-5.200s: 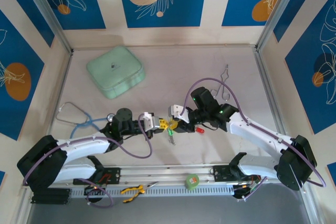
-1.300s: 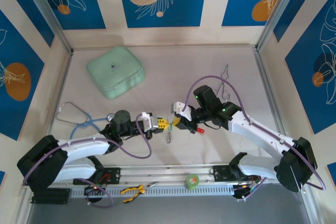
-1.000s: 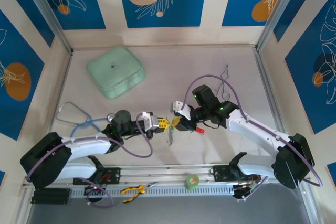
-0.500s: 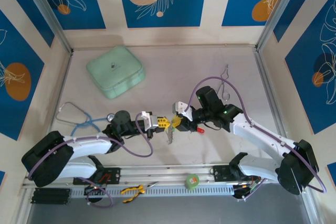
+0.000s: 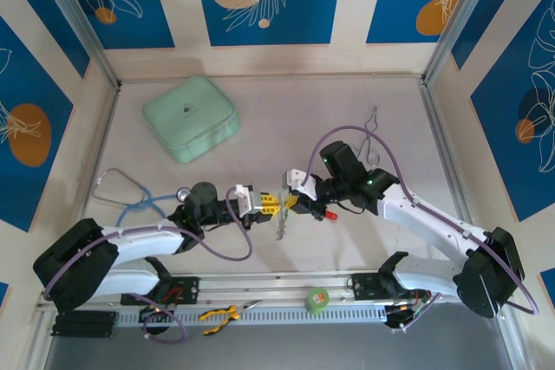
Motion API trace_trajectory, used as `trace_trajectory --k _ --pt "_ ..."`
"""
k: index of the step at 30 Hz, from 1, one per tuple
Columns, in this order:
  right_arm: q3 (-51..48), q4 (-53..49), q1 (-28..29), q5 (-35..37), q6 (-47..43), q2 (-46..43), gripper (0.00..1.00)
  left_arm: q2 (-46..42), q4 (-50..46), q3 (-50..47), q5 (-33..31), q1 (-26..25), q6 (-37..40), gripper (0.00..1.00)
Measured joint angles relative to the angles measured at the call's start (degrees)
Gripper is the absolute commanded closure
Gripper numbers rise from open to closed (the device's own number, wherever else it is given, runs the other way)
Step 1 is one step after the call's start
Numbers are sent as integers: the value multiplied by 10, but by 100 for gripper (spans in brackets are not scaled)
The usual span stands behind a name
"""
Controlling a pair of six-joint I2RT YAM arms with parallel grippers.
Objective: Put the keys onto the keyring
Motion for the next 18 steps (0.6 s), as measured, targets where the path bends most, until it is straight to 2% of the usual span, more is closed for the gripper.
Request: trace_trajectory --k 5,12,16,18 --pt "57 -71 27 53 -41 29 100 -20 -105 31 0 0 49 85" --pt "113 -133 64 121 -73 72 100 -30 -145 43 1 0 70 85" --pt "123 -144 76 140 -80 80 100 -29 -145 43 2 0 68 98" --pt "123 -145 77 141 -80 80 98 -29 -145 43 3 0 67 100"
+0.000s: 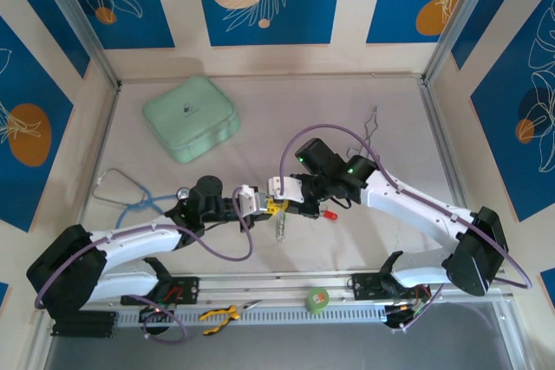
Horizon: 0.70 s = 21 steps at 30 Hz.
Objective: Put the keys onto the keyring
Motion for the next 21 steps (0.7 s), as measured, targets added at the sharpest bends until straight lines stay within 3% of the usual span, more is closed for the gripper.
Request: trace_trajectory --k 4,6,11,21 --pt "-14 17 -12 -12 9 -14 77 0 9 0 1 0 -2 100" --pt "-42 43 -33 -37 24 -39 71 0 19 -2 0 0 -4 100" --pt "-118 108 -93 -106 75 -93 70 4 73 -24 0 0 -25 100" --pt "-144 159 -96 -161 119 -90 76 20 146 -44 0 0 -60 100"
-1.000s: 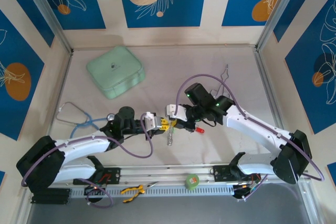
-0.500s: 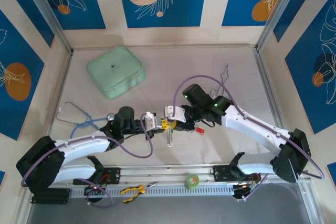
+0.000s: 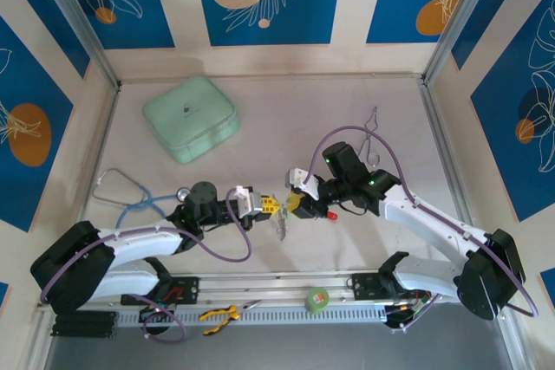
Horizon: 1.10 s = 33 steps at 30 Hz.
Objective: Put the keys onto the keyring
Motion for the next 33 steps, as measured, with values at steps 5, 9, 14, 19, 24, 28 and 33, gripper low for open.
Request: trace_trajectory --k 5,9,14,19,24,28,33 --pt "0 3 -2 -13 2 5 84 0 12 0 2 0 -1 100" --pt "0 2 -4 -17 4 11 91 0 14 0 3 0 -3 100" --pt "1 3 -7 -19 9 21 91 0 15 0 4 0 -11 100" --pt "10 5 -7 -27 15 42 91 0 23 0 4 0 -20 100" --pt "11 4 -7 -30 18 45 89 3 28 0 4 0 -22 100" --pt "11 5 -13 -30 24 43 89 4 44 0 7 0 -29 100" --pt "8 14 -20 -37 35 38 92 16 71 0 15 0 -36 100"
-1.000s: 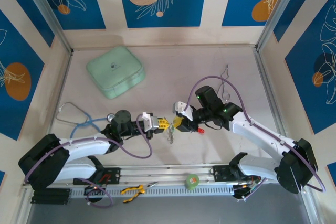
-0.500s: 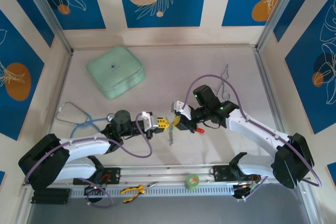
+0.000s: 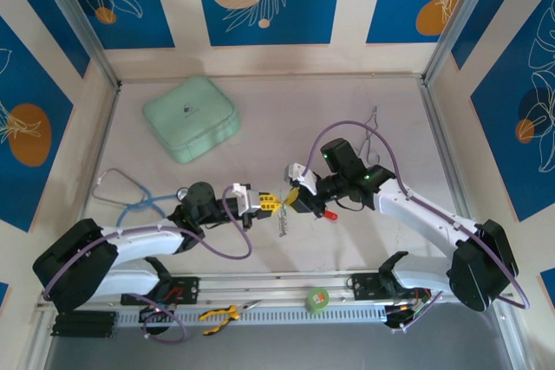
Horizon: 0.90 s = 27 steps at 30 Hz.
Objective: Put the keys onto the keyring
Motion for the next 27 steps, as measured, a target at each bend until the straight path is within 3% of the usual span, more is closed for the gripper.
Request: trace_trajectory --k 4,12,17,27 --pt "0 6 0 -6 5 0 90 15 20 0 4 0 -12 100" --pt "-31 23 -8 -2 4 -30 69 22 49 -3 3 0 -25 100" --pt "-76 34 -6 24 -8 -80 68 39 70 -13 3 0 -38 100" --pt "-85 55 40 81 -38 -53 63 51 101 -17 3 0 -55 100"
